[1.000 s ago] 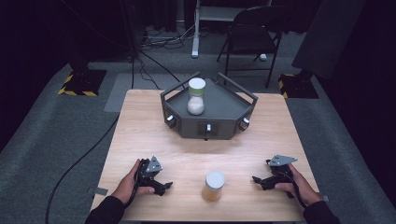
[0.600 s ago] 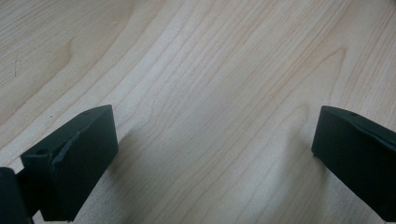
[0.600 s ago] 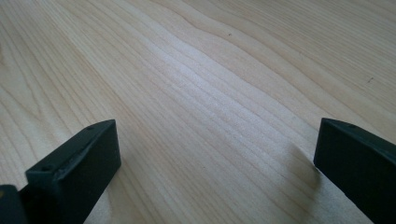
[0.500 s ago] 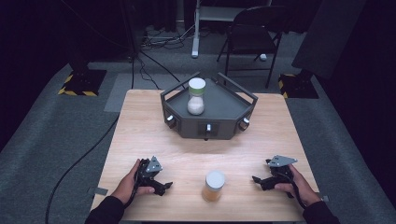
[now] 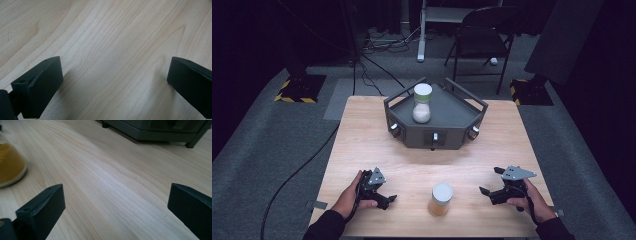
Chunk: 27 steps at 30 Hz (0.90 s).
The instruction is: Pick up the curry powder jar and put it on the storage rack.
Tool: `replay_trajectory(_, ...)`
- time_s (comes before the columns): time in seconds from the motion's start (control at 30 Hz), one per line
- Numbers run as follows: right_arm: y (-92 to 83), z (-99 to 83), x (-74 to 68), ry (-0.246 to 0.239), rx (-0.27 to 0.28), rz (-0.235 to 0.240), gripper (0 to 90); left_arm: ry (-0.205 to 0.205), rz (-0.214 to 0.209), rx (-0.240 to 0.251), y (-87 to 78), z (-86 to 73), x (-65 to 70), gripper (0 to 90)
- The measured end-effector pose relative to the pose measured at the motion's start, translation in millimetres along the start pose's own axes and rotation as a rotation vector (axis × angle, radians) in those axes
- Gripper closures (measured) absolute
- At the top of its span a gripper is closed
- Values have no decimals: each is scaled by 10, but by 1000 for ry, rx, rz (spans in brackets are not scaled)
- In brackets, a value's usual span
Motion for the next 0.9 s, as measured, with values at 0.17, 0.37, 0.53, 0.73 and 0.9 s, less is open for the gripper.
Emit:
replay_trajectory(0.17, -18, 42, -80, -23, 30, 40, 11, 0, 0, 0, 0, 0, 0, 3)
replay_trajectory(0.37, -16, 78, -178, -49, 60, 66, 10, 0, 0, 0, 0, 0, 0, 3)
replay_trajectory(0.53, -17, 93, -227, -53, 85, 86, 10, 0, 0, 0, 0, 0, 0, 3)
replay_trajectory(0.73, -17, 123, -304, -58, 113, 115, 10, 0, 0, 0, 0, 0, 0, 3)
replay_trajectory(0.9, 8, 159, -391, -66, 131, 155, 9, 0, 0, 0, 0, 0, 0, 3)
Point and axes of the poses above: each handheld gripper's, and its own axes: y roughly forward along the jaws, z roughly out of its top, x roughly to its right, the point moved 6 cm from there along y, roughly forward along the jaws, and after that the axes turned 2 degrees about y, right-handed, at the moved point
